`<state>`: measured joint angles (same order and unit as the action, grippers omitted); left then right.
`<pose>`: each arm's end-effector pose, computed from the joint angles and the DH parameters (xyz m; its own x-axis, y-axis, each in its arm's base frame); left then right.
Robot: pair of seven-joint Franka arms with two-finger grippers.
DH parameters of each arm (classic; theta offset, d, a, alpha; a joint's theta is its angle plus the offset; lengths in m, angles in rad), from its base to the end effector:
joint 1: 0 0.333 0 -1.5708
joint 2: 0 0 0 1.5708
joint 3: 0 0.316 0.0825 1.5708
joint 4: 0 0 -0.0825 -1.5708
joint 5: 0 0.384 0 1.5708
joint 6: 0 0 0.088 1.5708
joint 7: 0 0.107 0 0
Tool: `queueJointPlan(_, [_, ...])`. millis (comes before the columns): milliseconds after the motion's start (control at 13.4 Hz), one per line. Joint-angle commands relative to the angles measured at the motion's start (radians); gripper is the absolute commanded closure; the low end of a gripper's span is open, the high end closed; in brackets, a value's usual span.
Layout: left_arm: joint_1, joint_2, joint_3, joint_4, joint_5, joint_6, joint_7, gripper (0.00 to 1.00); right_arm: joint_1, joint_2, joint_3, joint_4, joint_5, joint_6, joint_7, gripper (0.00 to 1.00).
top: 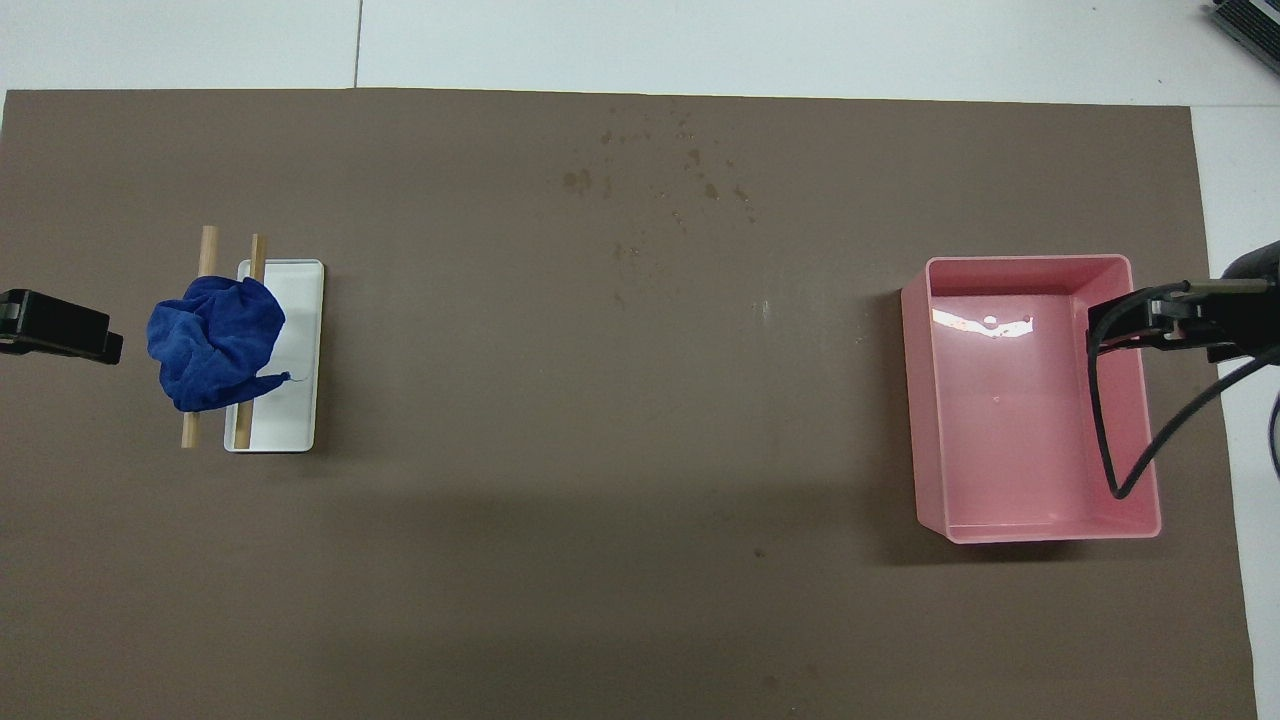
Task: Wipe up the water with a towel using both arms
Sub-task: 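Reach the left gripper to the blue cloth and grasp it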
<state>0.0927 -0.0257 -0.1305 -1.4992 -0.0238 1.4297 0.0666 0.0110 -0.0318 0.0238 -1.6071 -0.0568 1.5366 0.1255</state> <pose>0.5313 -0.0240 0.6596 0.9933 -0.1073 -0.0425 -0.1064 -0.9941 0.0232 0.5405 0.0128 0.6221 0.9952 -0.0924 -0.0311 -0.0903 -0.9940 0.0619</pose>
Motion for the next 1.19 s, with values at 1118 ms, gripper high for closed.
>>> queueJointPlan(1118, [0.056,-0.002,-0.005,-0.377,0.010,0.570,-0.106,0.00,-0.002,-0.028,0.004,-0.028,0.028,0.002,-0.014,0.00])
